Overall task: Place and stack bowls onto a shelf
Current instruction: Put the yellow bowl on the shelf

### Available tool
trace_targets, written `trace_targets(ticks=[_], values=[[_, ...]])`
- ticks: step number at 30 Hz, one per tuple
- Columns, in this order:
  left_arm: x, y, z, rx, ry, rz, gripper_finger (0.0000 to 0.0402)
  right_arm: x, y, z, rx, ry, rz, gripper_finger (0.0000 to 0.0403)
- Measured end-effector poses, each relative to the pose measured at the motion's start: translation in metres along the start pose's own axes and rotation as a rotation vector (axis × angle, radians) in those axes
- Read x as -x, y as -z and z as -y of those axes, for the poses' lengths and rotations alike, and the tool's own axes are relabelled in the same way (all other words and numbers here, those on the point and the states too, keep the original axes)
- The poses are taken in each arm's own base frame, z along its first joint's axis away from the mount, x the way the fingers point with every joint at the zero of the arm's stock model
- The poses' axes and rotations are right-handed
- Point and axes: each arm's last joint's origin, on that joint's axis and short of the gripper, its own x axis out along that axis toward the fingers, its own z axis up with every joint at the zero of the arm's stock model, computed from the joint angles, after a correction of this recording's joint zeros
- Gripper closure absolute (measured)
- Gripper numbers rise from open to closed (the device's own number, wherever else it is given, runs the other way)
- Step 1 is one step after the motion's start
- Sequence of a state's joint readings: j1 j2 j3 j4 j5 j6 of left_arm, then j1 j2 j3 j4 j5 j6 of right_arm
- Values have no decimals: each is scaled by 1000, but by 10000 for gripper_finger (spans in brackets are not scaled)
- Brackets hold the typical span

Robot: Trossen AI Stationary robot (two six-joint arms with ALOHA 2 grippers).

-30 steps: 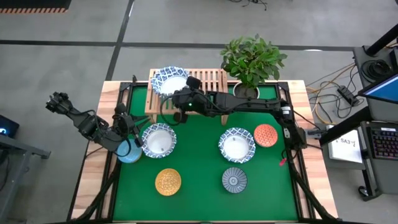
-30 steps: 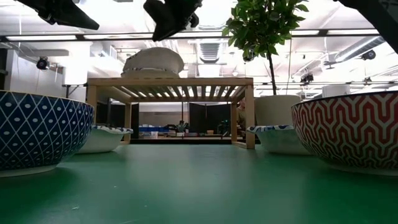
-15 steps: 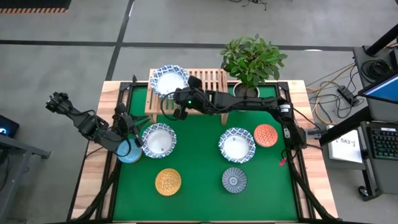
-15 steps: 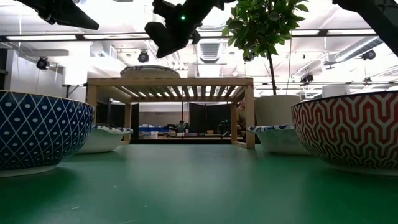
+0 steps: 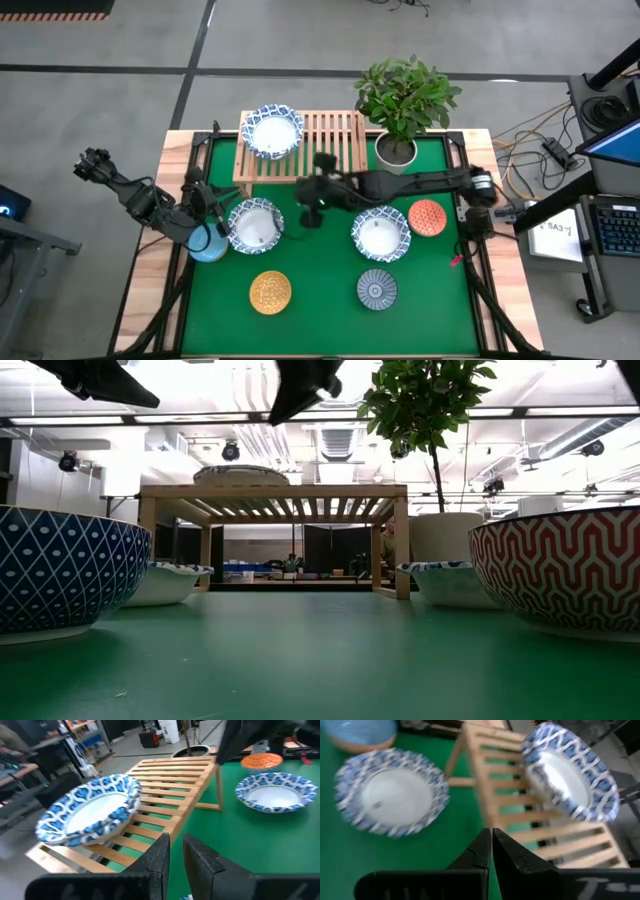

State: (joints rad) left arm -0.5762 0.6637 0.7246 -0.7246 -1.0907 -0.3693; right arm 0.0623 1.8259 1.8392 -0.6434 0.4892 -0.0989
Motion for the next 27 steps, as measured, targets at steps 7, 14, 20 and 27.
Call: trace_targets(ticks=[7, 14, 20, 27], values=[[-1, -1, 6, 70, 70, -19, 366, 46, 37, -15, -1, -59, 83, 394], [-7, -6, 23, 232, 177, -50, 366, 85, 80, -18, 9, -183, 162, 394], [-17, -9, 54, 296, 345, -110, 366, 104, 111, -21, 14, -343, 287, 394], [-28, -15, 88, 284, 484, -227, 366, 118, 143, -16, 28, -358, 370, 394]])
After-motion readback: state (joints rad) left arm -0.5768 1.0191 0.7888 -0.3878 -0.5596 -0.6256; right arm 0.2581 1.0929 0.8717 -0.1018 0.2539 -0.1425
